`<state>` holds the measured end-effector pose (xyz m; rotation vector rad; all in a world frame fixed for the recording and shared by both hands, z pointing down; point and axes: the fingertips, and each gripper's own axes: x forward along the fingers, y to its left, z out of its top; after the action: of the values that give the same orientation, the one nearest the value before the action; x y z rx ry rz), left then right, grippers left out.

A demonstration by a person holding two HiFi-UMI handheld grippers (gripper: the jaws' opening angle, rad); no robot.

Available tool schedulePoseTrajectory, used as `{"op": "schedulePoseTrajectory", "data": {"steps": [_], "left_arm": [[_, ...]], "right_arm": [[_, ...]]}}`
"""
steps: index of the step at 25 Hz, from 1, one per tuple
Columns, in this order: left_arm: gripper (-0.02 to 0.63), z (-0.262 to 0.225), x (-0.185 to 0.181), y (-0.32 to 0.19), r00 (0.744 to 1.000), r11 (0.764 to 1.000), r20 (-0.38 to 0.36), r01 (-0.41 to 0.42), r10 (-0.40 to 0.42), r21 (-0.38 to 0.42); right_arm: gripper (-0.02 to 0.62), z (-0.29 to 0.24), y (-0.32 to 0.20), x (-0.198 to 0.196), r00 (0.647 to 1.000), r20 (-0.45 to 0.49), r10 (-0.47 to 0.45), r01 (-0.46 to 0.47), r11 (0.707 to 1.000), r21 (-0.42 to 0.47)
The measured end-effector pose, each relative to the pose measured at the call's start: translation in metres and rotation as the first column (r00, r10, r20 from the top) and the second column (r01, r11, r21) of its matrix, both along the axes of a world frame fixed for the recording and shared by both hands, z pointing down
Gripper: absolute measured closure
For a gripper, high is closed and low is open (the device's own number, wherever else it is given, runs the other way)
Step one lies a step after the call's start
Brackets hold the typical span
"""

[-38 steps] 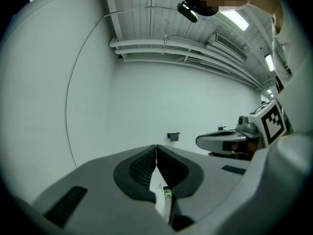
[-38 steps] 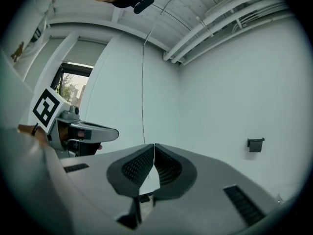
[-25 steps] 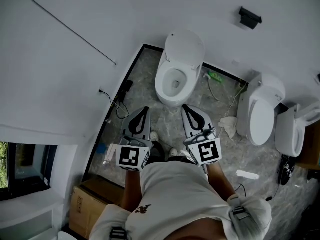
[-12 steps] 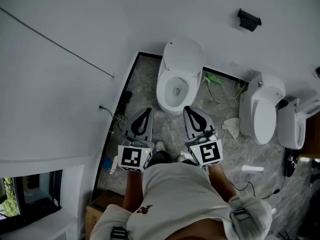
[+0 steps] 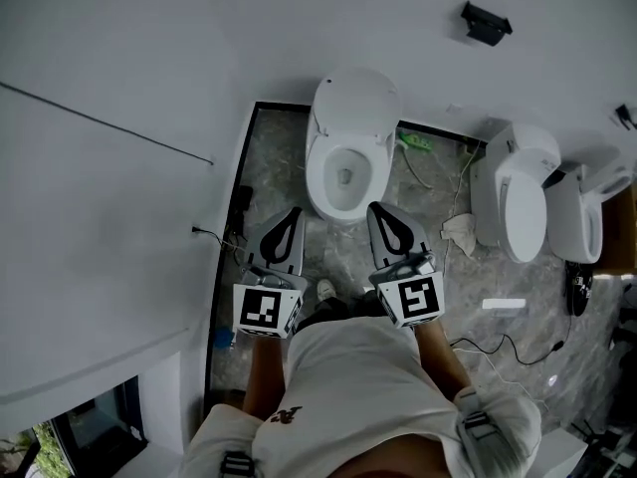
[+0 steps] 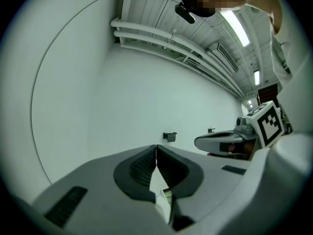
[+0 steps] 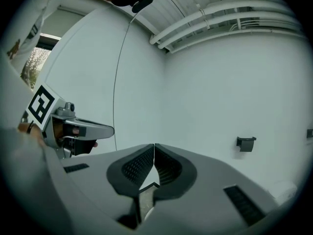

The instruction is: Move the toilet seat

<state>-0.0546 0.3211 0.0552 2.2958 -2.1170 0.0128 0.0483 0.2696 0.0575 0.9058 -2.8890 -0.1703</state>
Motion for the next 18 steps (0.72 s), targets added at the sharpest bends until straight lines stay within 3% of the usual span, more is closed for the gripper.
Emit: {"op": "schedulePoseTrajectory", "data": {"steps": [18], "left_arm": [[0.583, 0.03, -0.022, -0.079, 0.997, 0.997, -0.013, -0.07, 0.07, -0.043]], "right_arm": [[0.574, 0.023, -0.065, -0.019, 0.997, -0.001, 0.075, -0.075, 0.996, -0.046]]}}
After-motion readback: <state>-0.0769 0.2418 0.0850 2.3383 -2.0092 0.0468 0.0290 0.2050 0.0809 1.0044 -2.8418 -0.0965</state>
